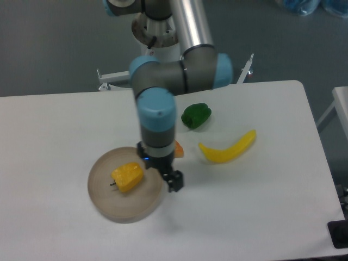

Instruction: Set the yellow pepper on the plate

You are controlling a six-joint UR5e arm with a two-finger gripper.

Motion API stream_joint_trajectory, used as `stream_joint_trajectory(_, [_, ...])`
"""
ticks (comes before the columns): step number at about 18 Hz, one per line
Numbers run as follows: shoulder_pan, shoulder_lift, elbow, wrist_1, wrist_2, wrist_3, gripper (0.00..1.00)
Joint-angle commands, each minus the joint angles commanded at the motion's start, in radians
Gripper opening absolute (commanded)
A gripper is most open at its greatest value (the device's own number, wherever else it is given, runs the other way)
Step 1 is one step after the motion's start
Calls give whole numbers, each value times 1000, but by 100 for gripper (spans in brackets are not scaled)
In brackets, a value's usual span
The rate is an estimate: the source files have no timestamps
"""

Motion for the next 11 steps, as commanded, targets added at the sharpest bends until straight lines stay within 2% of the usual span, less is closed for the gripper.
stream_joint_trajectory(3, [80,3,3,-9,11,104,100])
stream_joint_trajectory(7, [152,12,31,-119,69,265,100])
stream_joint_trajectory(10, [173,8,35,-196,127,303,100])
stream_joint_trajectory(11, [177,2,26,-195,139,303,100])
